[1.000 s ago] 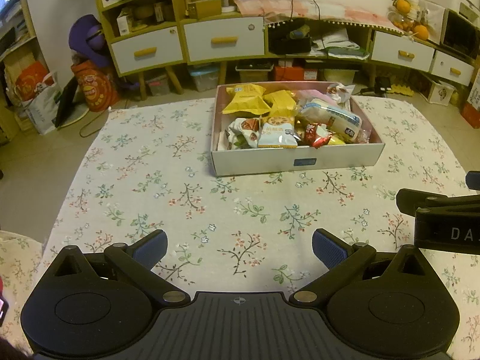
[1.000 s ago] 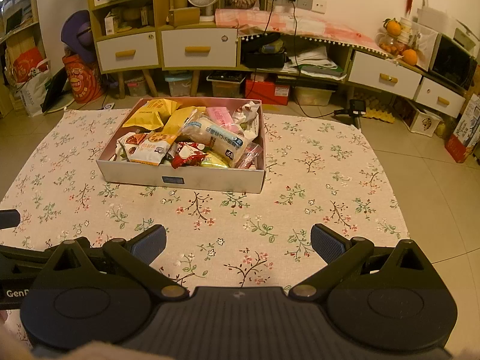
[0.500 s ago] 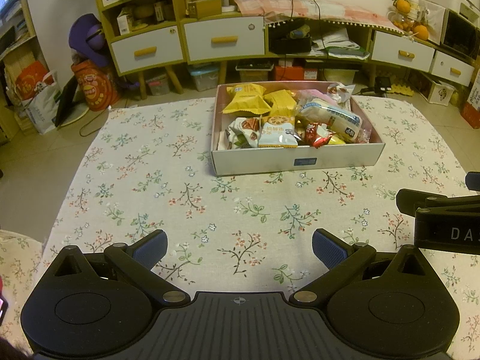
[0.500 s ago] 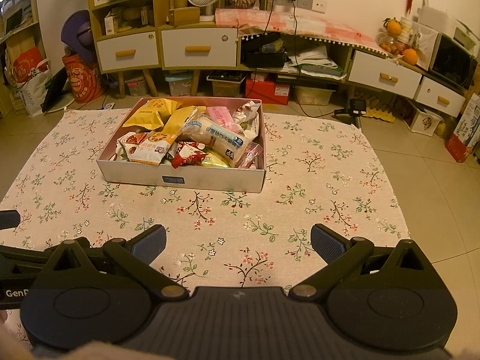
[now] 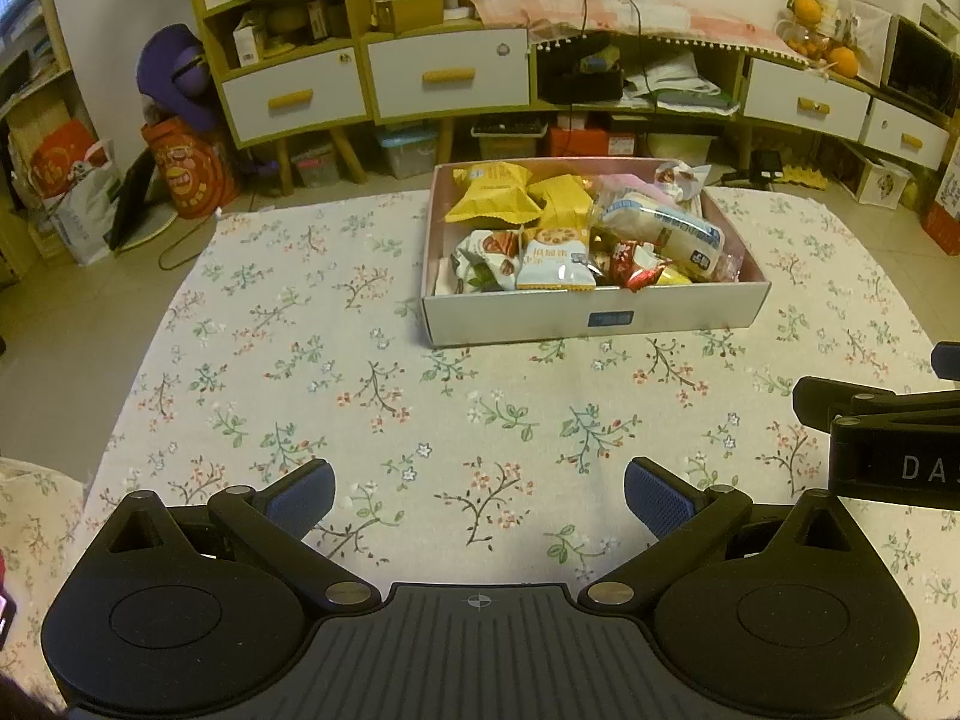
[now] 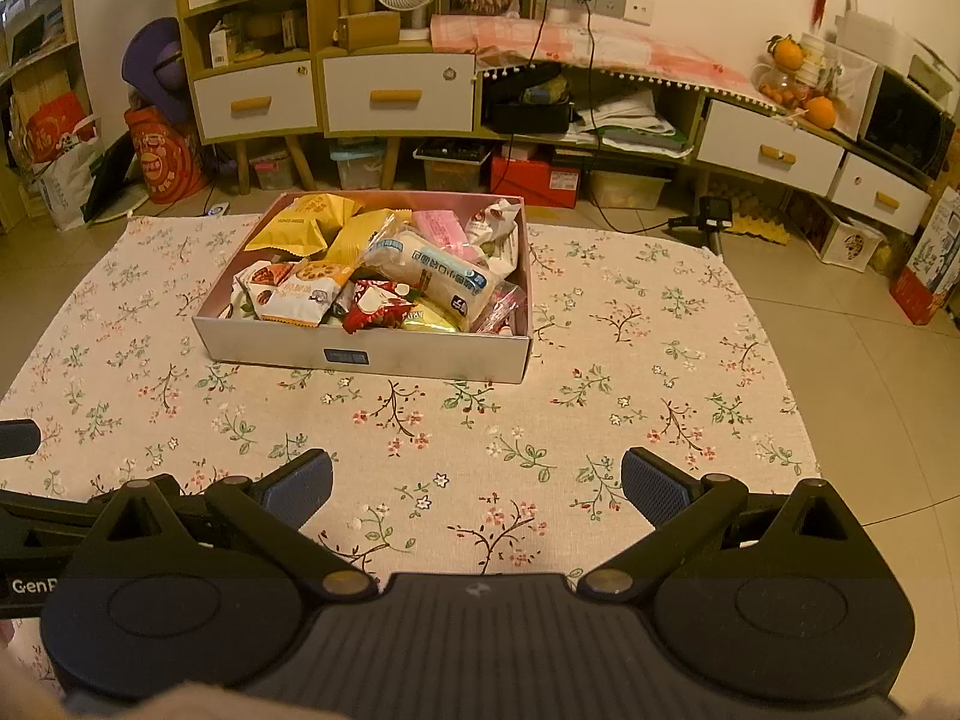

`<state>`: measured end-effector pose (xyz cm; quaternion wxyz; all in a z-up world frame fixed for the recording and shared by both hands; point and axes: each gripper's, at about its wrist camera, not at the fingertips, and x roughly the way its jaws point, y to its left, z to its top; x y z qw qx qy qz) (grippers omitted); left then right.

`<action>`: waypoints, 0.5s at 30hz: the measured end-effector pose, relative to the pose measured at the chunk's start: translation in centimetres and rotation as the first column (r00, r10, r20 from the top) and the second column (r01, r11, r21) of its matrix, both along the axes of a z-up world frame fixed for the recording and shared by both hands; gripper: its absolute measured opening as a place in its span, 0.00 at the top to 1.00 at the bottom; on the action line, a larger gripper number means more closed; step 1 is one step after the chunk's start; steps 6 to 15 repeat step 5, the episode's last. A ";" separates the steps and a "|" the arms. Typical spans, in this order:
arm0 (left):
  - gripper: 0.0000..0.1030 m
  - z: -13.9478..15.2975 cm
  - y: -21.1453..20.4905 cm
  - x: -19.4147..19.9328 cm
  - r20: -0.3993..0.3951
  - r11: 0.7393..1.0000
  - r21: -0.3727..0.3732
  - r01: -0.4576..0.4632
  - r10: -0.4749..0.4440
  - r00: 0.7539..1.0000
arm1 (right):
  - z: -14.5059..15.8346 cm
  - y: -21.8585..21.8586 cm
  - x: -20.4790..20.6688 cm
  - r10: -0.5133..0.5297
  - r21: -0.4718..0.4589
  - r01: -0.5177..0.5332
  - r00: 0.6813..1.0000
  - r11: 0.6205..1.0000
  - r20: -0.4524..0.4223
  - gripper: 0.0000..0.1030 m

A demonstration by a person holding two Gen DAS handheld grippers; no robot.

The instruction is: Organize snacks

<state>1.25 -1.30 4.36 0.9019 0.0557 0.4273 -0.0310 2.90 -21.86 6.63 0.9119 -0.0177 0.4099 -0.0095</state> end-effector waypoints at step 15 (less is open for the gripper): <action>0.00 -0.2 0.2 0.0 -0.004 1.000 -0.003 0.007 -0.007 1.000 | -0.1 0.0 0.0 -0.002 0.000 0.002 1.000 1.000 -0.001 0.00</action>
